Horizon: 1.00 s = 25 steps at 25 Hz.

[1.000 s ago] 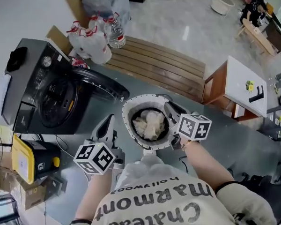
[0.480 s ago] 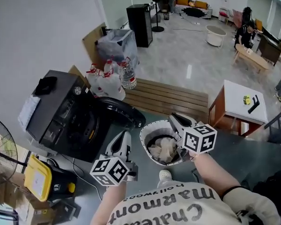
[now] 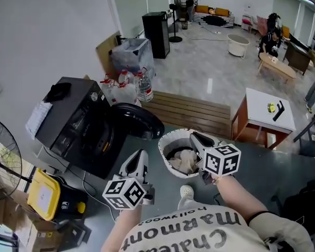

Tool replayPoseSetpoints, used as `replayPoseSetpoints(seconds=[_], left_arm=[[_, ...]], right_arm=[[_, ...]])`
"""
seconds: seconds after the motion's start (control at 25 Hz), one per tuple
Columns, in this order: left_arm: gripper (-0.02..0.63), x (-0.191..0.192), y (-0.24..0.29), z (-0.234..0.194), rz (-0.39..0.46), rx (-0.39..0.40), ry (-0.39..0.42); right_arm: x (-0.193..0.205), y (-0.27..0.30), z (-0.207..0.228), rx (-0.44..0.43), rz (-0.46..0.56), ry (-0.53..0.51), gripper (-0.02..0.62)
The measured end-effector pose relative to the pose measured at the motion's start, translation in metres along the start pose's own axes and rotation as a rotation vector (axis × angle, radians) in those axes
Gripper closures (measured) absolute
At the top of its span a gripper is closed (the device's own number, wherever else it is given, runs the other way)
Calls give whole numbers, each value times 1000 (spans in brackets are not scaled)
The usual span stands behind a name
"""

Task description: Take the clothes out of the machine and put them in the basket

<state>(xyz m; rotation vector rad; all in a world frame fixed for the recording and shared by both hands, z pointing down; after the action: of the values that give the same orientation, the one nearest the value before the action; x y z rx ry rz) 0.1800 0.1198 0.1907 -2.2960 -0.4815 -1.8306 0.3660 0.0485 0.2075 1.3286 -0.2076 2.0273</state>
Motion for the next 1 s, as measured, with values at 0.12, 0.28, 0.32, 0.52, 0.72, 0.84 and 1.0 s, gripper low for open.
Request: replayPoseSetpoints(seconds=[0.12,0.28,0.32,0.52,0.72,0.84,1.0], left_arm=[[586,-4,-9,8,7,2,5],[586,-9,-17,22,20,-5,9],[586,-11,-18,25,24,-9,16],[586,-21,-14,33,40,-47,22],[586,-24,-4,50,53,-72,5],[586,-24,-1,59,59,-84,6],[586,-27,2,66,74,-108,17]], right_arm=[[-2,-14,-6,-6,13,-7,545],[-4,-30,-4,-17,24,-9,545],[-6,-32,-2,-22,27,-6,545],[-20,-34,4,-55,15,-12,545],[-39,-43,15,-83,9,-21,545],[-48,-49,23,-93,20,-22,545],[-52,-53,31,-102,18,-21,545]])
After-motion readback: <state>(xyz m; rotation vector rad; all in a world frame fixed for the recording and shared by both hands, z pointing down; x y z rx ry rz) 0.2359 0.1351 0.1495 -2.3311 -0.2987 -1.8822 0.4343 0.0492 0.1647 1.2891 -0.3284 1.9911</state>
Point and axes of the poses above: the fingertips, and each gripper's own axes: y forward along the fingers, z to its right, x out of its underside, the point moved 1 cm from there along -y, backward along the fingers, and after that the axes turned 10 degrees about y, right-handed, at the moved point
